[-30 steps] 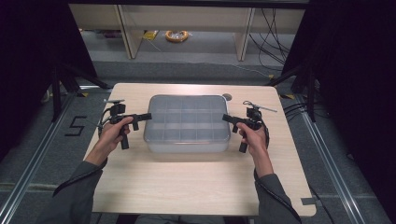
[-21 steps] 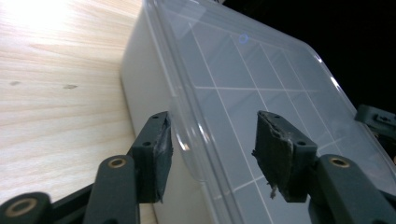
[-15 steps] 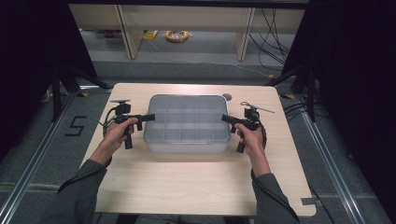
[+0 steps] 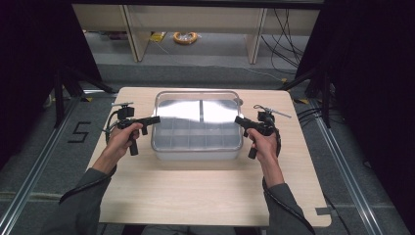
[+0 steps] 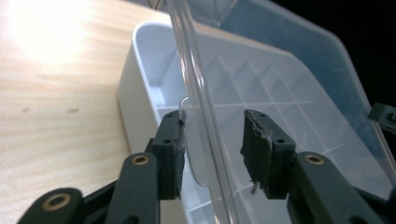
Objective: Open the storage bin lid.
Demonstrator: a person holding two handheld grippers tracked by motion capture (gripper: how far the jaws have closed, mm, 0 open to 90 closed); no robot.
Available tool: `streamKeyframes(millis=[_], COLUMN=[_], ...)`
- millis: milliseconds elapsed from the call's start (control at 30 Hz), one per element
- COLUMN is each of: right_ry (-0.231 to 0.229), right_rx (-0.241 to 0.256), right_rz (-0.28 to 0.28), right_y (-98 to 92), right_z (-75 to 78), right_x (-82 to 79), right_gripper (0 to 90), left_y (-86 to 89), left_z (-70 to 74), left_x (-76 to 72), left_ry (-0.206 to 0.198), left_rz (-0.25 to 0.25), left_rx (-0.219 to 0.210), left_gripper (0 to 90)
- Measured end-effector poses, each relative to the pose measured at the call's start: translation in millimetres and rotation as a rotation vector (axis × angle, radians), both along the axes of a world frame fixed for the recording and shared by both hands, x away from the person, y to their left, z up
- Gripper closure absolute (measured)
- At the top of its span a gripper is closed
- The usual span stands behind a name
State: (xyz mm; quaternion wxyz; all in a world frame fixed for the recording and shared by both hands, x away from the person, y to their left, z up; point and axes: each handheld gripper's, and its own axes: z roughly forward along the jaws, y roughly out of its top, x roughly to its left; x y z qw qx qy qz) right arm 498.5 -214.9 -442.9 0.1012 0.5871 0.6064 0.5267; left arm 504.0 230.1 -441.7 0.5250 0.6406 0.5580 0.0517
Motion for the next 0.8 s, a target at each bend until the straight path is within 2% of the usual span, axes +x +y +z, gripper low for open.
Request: streamKeyframes(millis=[33,67,100,167,200,367,400,467,500,533,567,700,733,800], right_ry=[-0.006,0.018,-0.025,-0.01,-0.036,-0.04,-0.044,-0.042,-0.084,-0.084,-0.079,-0.093,-0.093,-0.078], right_rx=[0.006,0.028,0.004,0.021,0.023,0.027,0.028,0.03,0.005,0.005,0.02,0.014,0.017,0.029], right_rz=[0.0,-0.019,-0.003,-0.013,-0.005,0.002,-0.012,-0.016,-0.001,-0.001,-0.002,0.002,0.016,0.01], right_y=[-0.1,2.5,-0.4,0.7,-0.4,0.1,0.5,1.1,-0.9,-0.9,-0.2,-0.2,-2.5,-1.5], right_z=[2.9,7.2,7.2,10.1,12.4,16.6,20.6,22.5,24.7,24.7,27.7,28.8,28.5,27.8], right_x=[-1.8,-5.2,-4.6,-7.0,-8.7,-14.3,-18.1,-20.3,-22.8,-22.8,-27.2,-35.9,-41.4,-49.4], right_gripper=[64.1,64.3,64.9,65.4,65.7,66.5,66.6,66.6,66.6,66.6,66.7,66.6,66.6,66.6], left_y=[-0.1,-0.1,-0.1,-0.7,-0.6,1.8,2.8,1.9,2.6,3.3,3.0,3.8,4.7,4.3], left_z=[2.7,5.3,5.3,9.5,11.1,14.3,15.4,16.7,18.9,20.2,23.0,25.5,25.7,24.5], left_x=[-1.9,-3.6,-3.6,-6.5,-7.8,-12.4,-15.4,-17.0,-18.7,-20.2,-25.1,-35.1,-41.9,-49.7], left_ry=[-0.006,-0.014,-0.014,-0.033,-0.04,-0.045,-0.049,-0.052,-0.056,-0.06,-0.073,-0.083,-0.085,-0.09], left_rz=[0.001,0.002,0.002,0.006,0.004,-0.004,-0.015,-0.004,-0.006,-0.008,-0.005,-0.008,-0.018,-0.019], left_rx=[-0.005,-0.006,-0.006,-0.002,-0.009,-0.015,-0.011,-0.02,-0.022,-0.02,-0.021,-0.014,-0.019,-0.015], left_gripper=[60.3,60.9,61.3,61.6,62.0,63.7,63.8,63.8,64.0,64.0,64.2,64.9,65.3,65.3])
